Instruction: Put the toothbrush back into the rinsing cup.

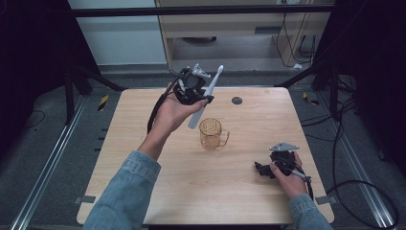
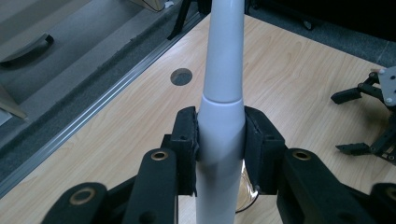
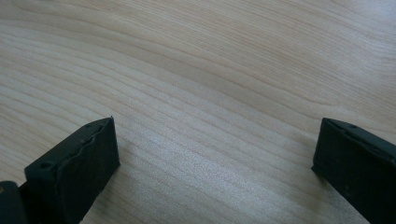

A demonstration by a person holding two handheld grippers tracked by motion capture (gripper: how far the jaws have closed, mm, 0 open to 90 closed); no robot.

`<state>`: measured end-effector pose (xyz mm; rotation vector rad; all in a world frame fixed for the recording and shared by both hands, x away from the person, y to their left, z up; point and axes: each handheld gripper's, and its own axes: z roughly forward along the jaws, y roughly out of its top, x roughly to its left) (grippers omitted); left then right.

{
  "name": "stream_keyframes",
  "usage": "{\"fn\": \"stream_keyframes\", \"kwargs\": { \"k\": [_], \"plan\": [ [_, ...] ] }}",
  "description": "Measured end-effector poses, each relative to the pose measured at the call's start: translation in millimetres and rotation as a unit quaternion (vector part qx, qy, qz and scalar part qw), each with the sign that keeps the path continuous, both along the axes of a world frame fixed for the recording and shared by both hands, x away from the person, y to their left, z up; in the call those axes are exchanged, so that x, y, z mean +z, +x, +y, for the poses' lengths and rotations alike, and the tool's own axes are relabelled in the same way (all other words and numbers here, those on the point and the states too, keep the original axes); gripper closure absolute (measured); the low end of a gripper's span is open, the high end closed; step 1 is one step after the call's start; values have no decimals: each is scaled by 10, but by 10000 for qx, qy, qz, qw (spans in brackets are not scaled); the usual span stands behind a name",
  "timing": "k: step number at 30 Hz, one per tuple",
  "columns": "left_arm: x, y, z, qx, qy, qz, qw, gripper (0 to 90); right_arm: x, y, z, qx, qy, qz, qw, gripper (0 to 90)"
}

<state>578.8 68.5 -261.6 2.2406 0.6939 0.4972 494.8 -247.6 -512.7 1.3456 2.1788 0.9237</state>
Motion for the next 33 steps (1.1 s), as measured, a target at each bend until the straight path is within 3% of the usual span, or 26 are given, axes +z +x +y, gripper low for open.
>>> {"fn": "stream_keyframes", "kwargs": {
  "k": [18,33],
  "plan": [
    [0,65,-193,-136,-173,-58,9997,673,0,0,0,0,-1,-4,10000,4],
    [-95,95,-266,-174,-263,-61,9995,673,1,0,-1,-2,-8,-1,10000,4]
  ]
}}
